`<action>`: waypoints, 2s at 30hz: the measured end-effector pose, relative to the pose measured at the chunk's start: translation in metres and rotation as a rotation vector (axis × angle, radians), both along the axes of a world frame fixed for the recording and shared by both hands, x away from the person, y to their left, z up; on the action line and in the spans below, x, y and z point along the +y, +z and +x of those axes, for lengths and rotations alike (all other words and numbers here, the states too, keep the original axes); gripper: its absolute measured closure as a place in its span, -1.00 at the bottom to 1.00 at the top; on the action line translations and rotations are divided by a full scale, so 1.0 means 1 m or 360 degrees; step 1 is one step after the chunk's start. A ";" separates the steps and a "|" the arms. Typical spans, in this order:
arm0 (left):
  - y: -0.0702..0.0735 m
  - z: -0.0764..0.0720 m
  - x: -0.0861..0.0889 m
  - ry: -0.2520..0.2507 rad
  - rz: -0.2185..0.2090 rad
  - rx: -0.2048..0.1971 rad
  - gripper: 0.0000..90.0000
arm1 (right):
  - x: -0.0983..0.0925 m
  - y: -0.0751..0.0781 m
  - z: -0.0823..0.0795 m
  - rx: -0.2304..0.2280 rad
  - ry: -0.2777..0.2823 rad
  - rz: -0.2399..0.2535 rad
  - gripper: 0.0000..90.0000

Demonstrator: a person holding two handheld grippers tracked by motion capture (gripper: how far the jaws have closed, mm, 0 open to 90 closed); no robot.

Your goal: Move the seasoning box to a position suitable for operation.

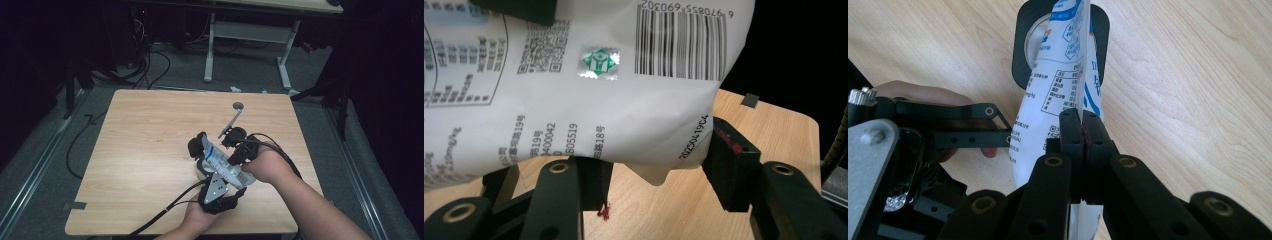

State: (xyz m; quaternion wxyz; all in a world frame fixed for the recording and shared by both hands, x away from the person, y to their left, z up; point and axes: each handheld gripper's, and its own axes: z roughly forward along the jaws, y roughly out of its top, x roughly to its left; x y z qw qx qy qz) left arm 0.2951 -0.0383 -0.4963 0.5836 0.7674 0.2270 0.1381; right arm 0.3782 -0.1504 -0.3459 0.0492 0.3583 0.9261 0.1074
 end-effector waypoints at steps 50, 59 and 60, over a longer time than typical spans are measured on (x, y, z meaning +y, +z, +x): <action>-0.013 0.002 0.009 0.0008 0.0062 0.0038 0.02 | -0.009 -0.004 -0.006 0.0009 -0.0023 0.0018 1.00; -0.013 -0.002 0.016 -0.0004 0.0033 0.0041 -0.07 | -0.008 -0.003 -0.005 0.0010 -0.0020 0.0026 1.00; -0.014 -0.002 0.017 -0.0008 0.0036 0.0042 -0.07 | -0.008 -0.003 -0.005 0.0008 -0.0020 0.0027 1.00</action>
